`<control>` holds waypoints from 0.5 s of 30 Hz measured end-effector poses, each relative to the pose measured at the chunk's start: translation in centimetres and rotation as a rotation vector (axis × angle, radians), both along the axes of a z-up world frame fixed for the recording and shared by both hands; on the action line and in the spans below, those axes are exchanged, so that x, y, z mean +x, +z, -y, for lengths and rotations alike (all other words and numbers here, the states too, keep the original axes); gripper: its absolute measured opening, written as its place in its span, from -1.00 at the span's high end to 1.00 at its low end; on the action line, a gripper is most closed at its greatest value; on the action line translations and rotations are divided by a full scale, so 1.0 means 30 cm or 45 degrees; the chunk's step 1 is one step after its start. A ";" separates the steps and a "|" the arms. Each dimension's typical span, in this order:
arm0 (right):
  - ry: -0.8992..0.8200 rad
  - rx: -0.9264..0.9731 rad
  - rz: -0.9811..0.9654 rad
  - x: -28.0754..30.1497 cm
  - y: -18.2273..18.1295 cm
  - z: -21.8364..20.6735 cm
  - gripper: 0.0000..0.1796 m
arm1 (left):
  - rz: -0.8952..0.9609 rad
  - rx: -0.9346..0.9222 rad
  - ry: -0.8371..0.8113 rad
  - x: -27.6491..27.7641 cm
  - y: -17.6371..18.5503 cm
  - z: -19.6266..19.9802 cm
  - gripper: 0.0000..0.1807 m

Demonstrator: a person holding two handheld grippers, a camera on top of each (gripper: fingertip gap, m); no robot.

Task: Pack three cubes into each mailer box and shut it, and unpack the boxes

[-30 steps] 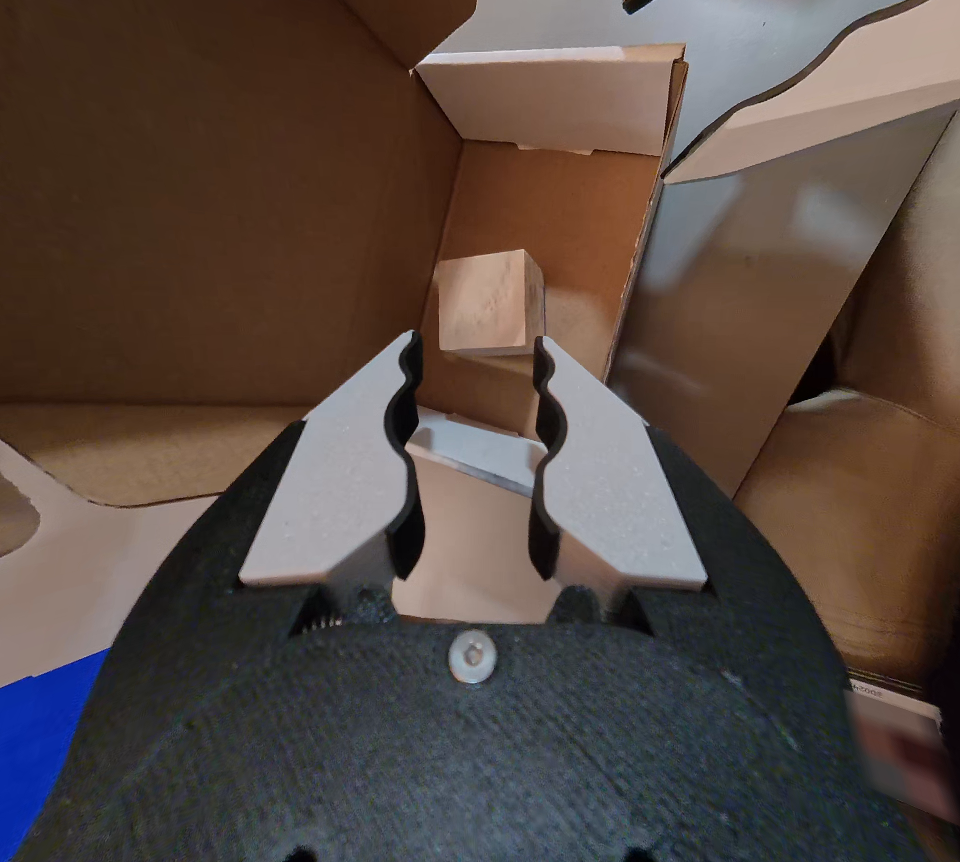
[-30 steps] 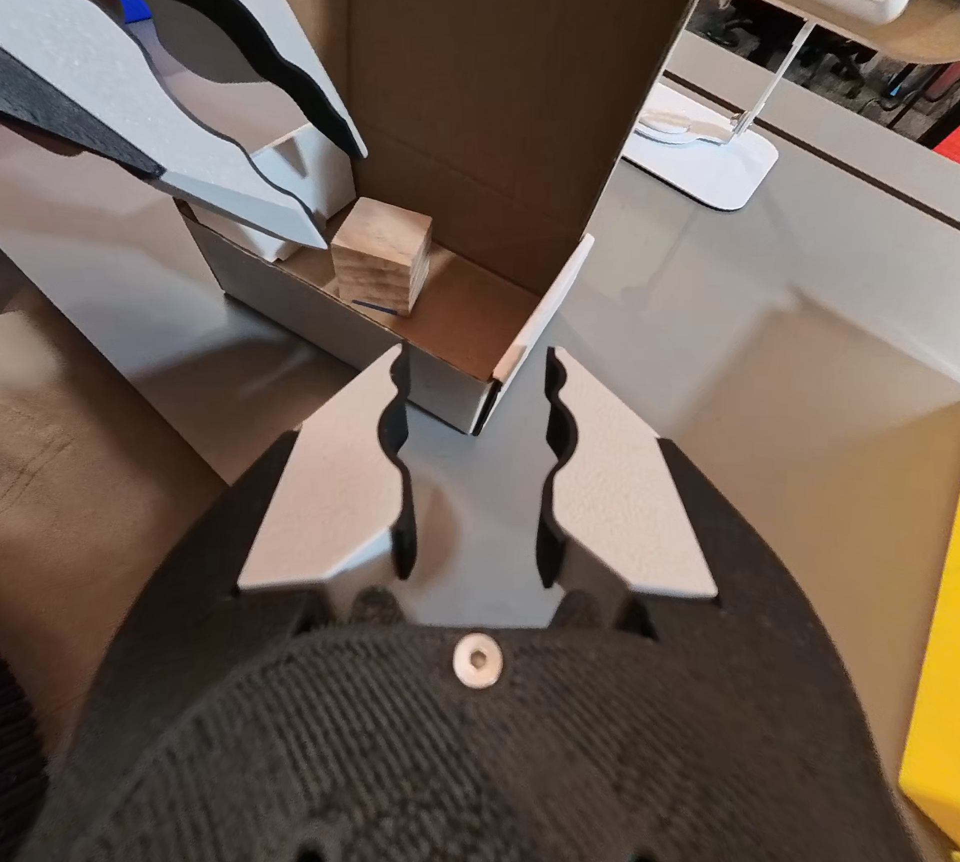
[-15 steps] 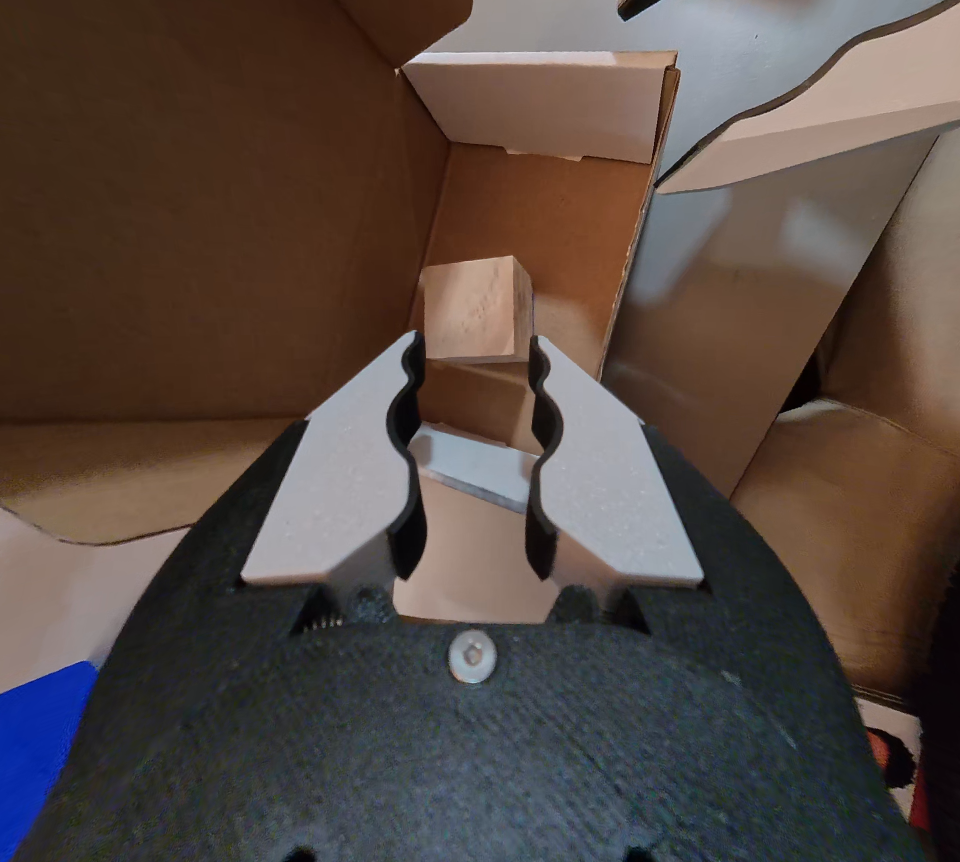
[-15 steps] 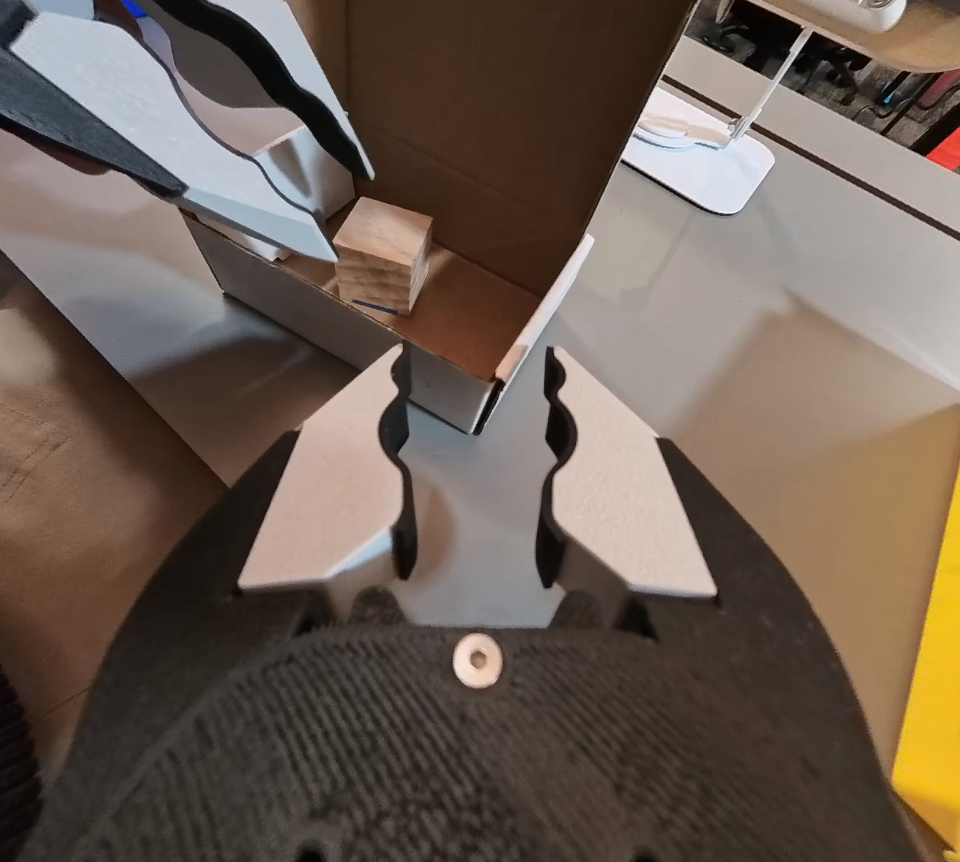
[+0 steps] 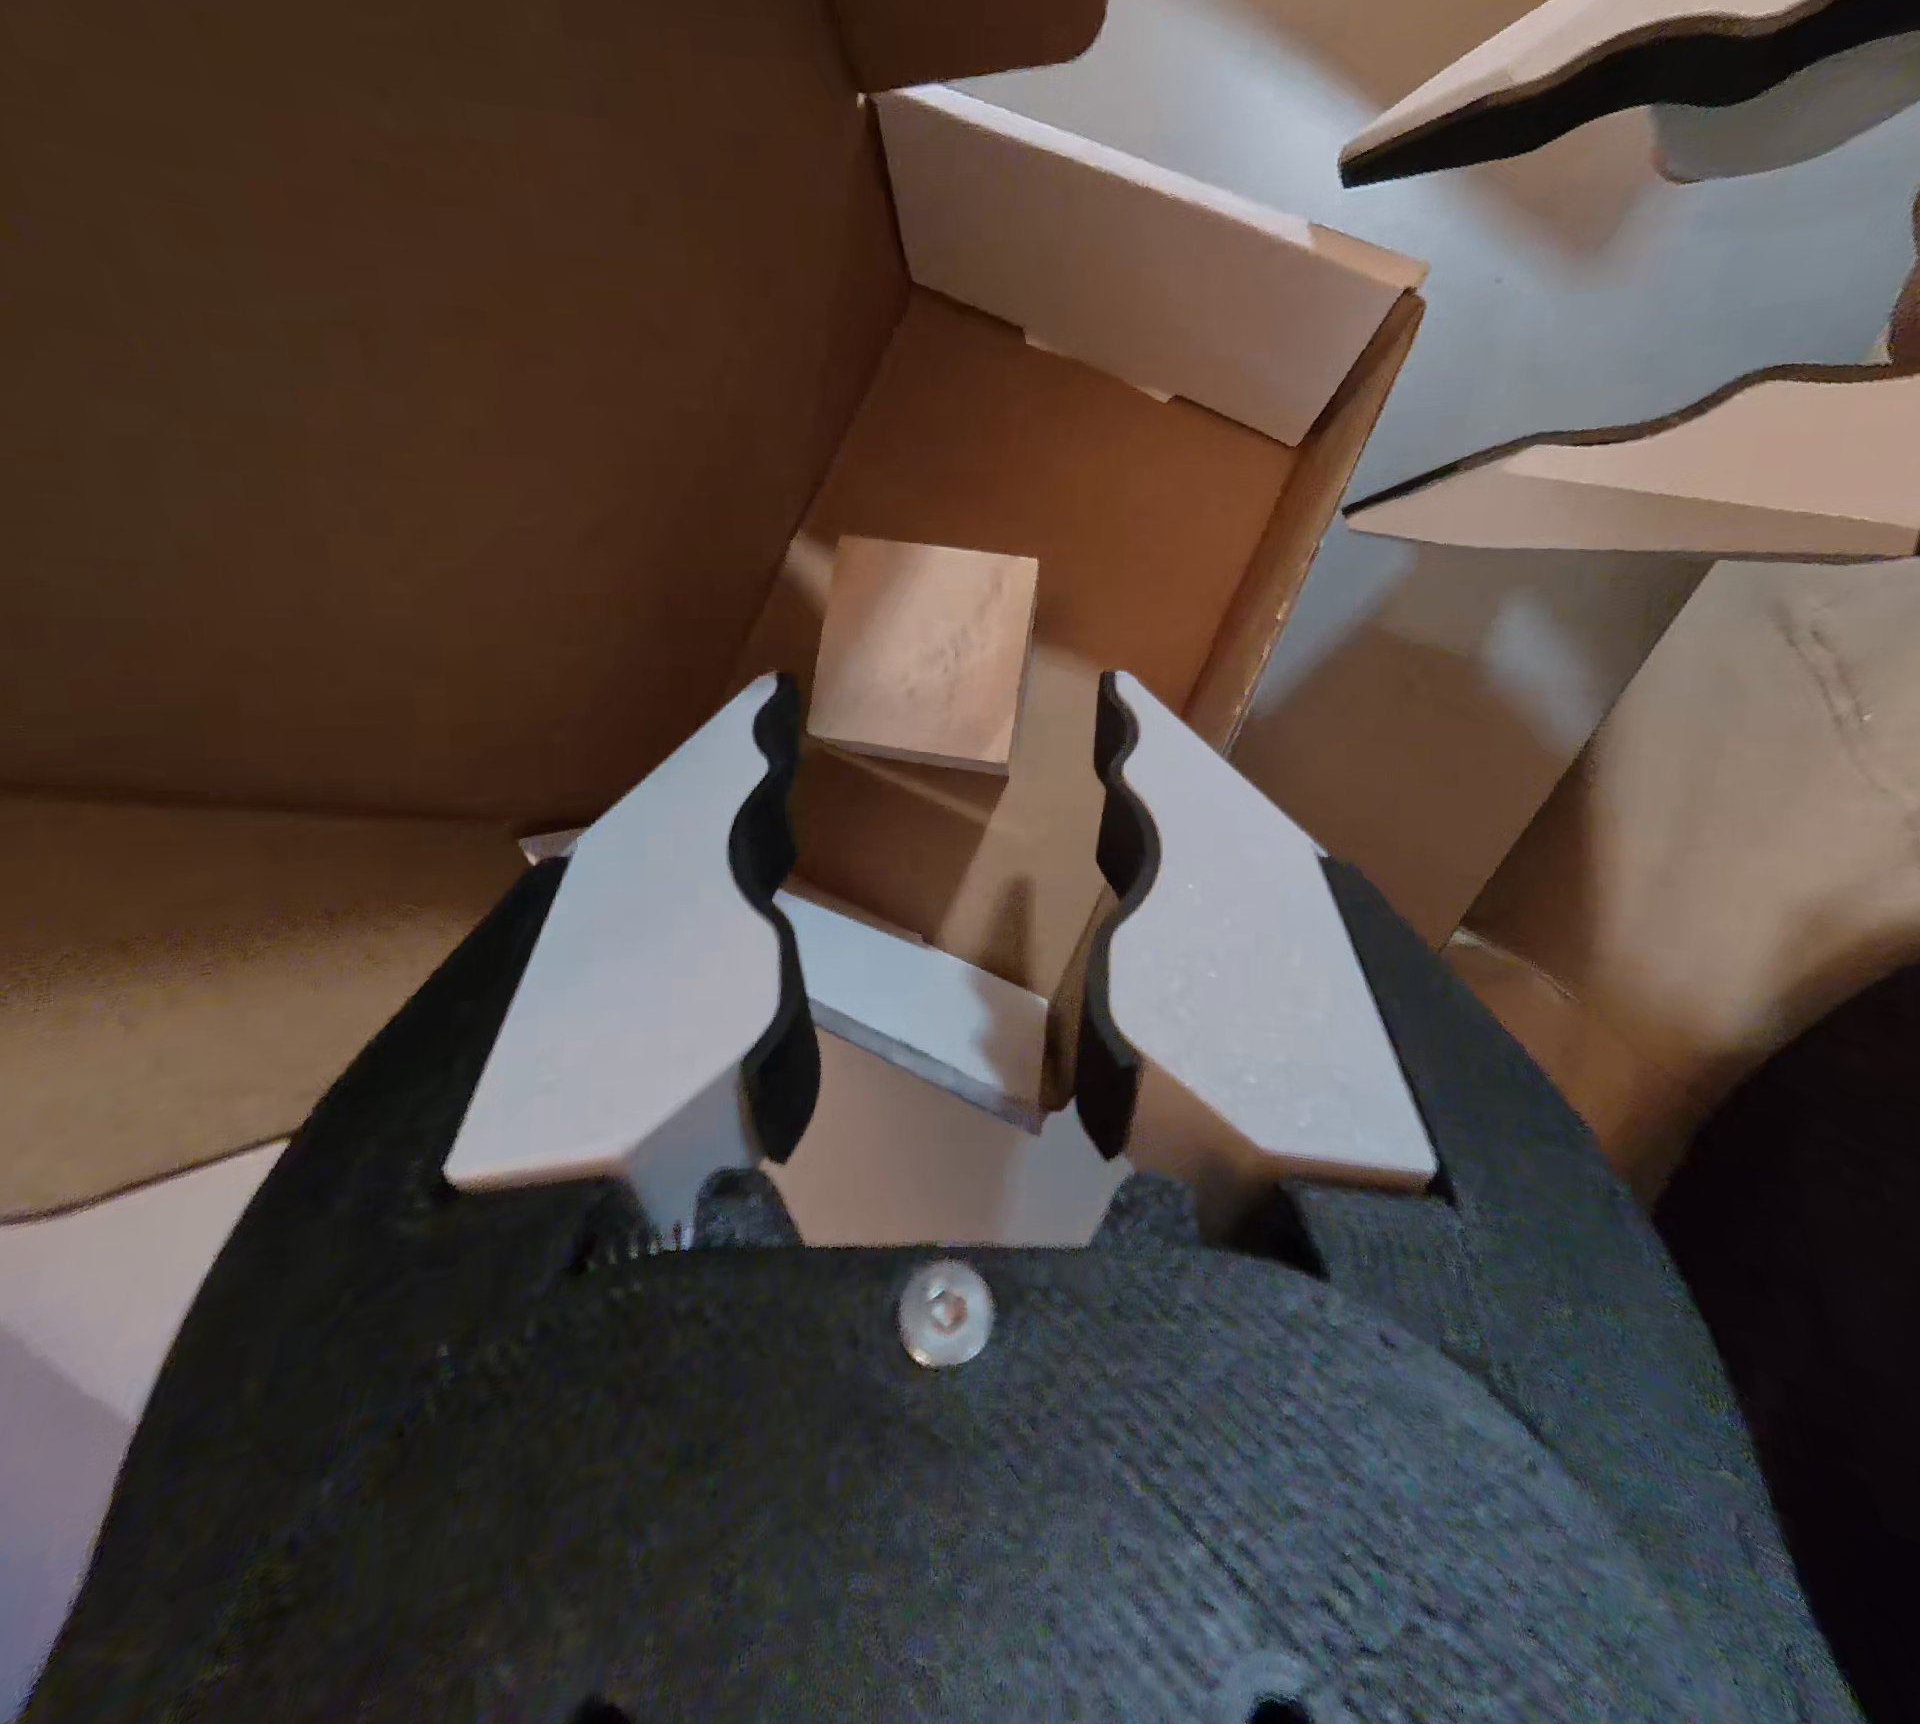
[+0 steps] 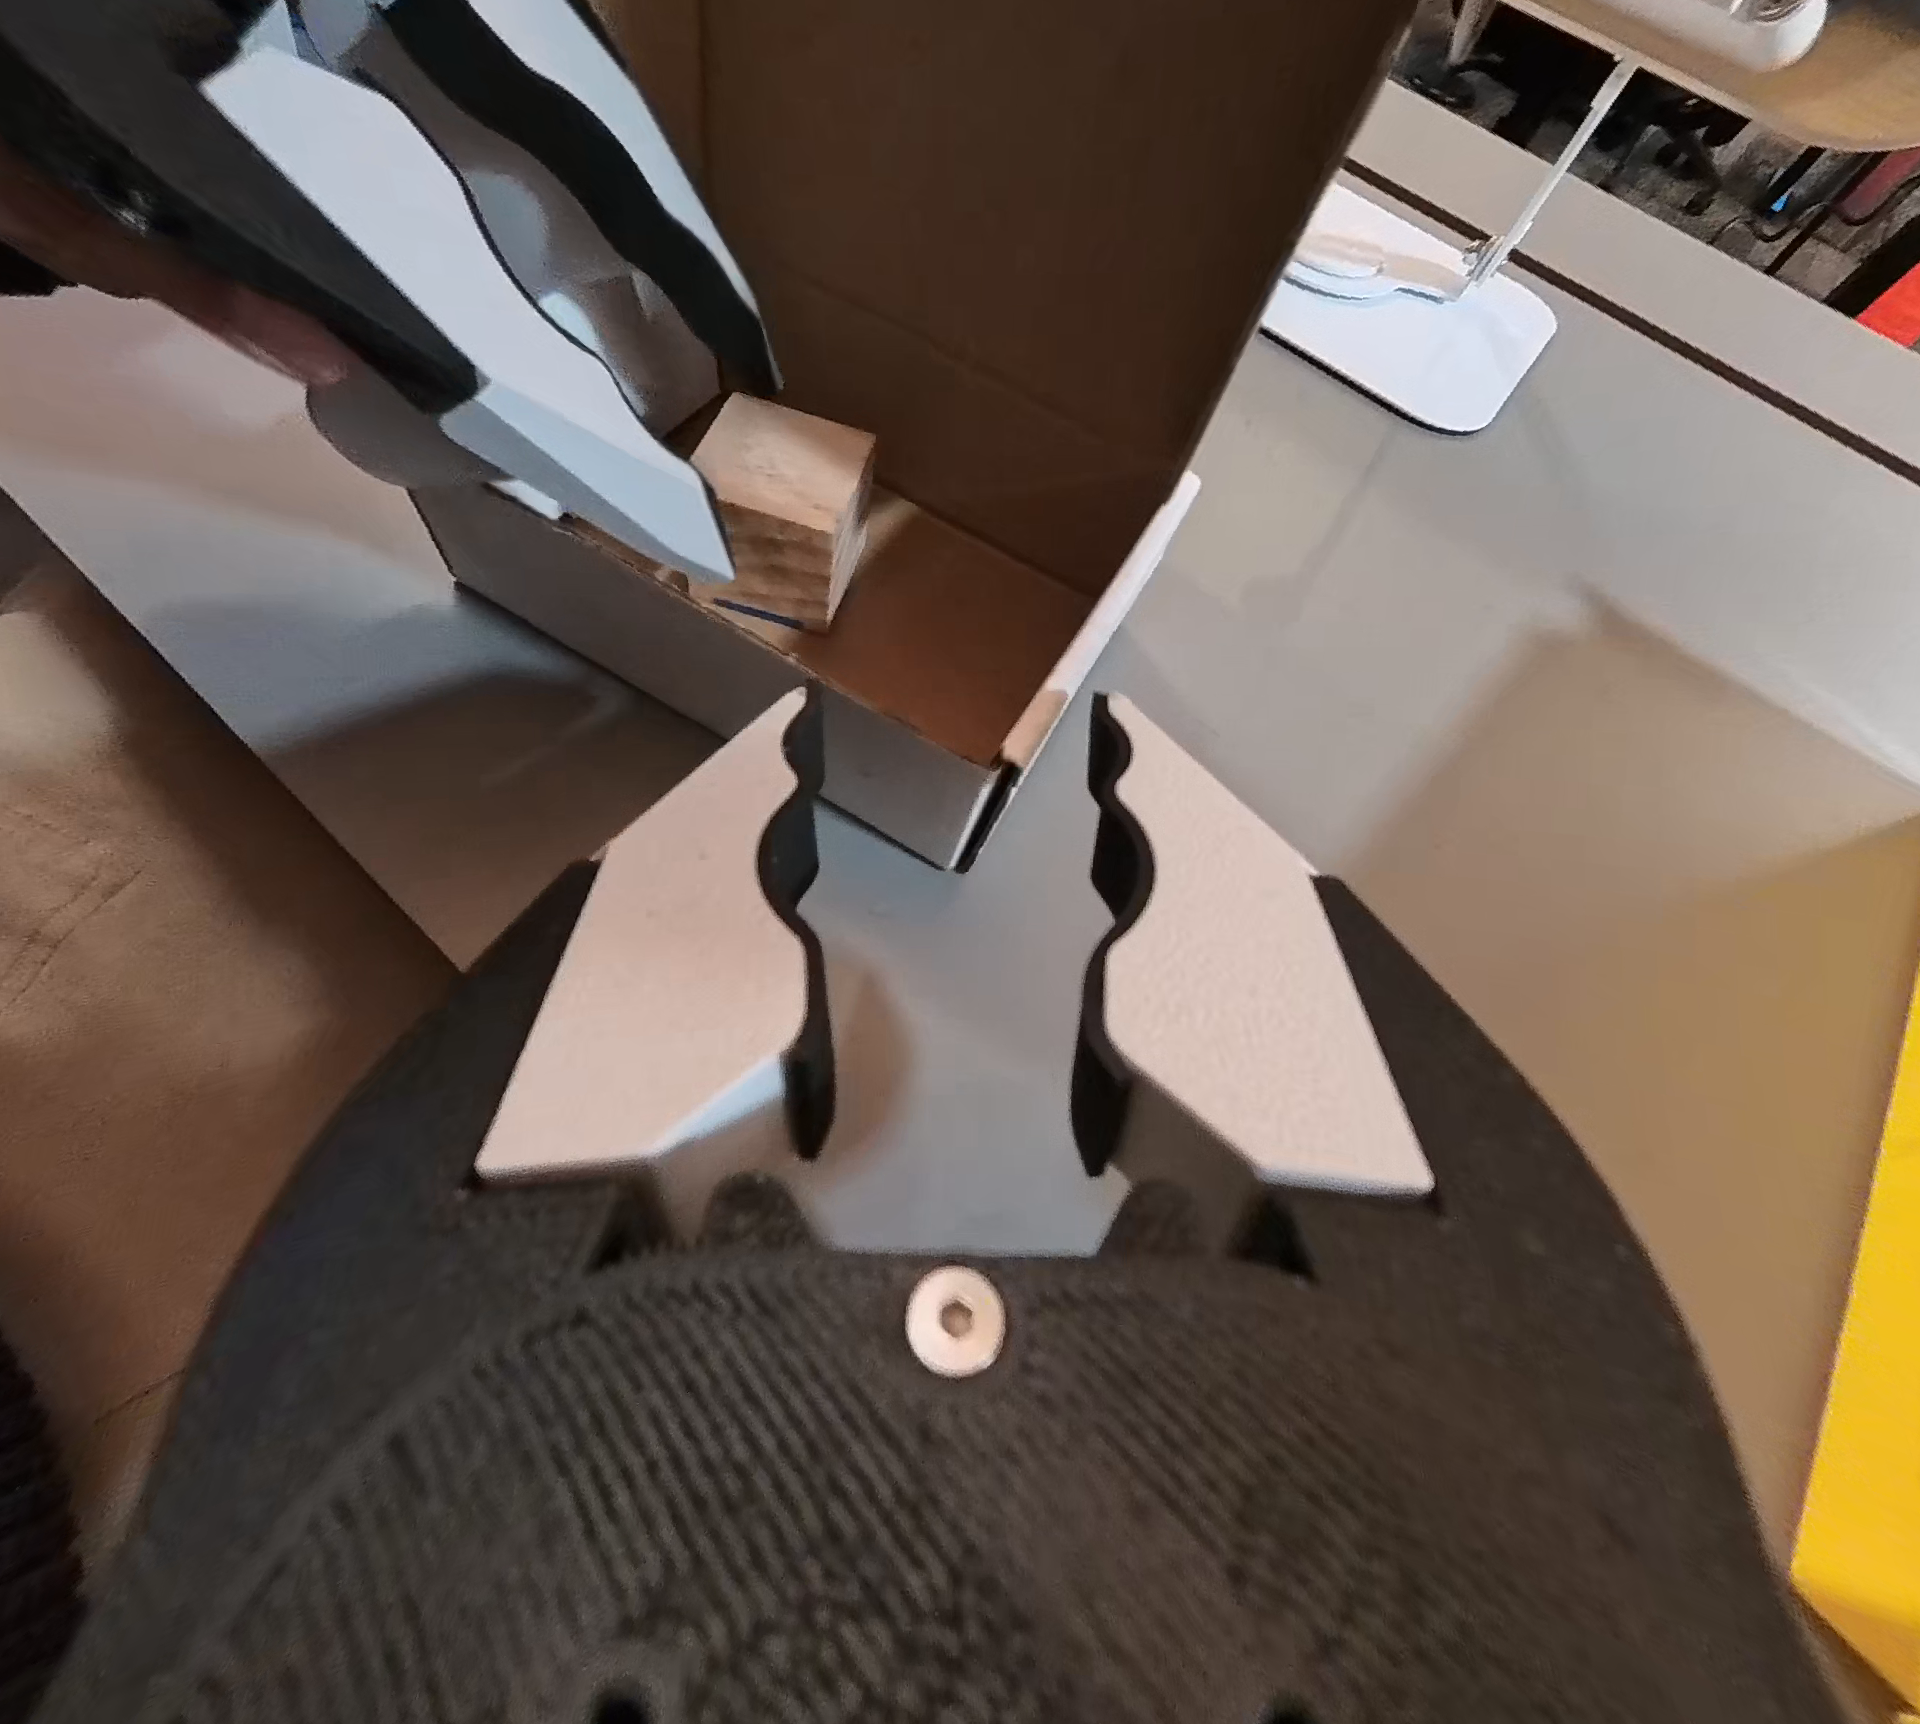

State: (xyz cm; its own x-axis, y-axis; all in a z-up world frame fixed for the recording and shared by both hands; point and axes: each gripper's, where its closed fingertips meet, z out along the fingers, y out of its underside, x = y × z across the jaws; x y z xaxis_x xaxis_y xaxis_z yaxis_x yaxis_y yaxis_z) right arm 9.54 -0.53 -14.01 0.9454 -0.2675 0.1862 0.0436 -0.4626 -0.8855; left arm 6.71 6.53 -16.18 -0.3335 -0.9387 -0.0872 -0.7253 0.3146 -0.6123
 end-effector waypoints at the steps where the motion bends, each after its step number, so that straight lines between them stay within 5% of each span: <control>1: 0.001 0.000 0.000 0.000 0.000 0.000 0.44 | 0.004 0.007 -0.002 0.002 0.001 -0.001 0.40; 5: 0.003 -0.002 0.000 -0.001 -0.003 -0.001 0.44 | 0.007 0.030 0.007 0.003 0.006 -0.009 0.59; 15: 0.002 0.000 0.005 0.001 -0.001 0.001 0.44 | -0.061 0.122 -0.045 -0.046 0.016 -0.055 0.59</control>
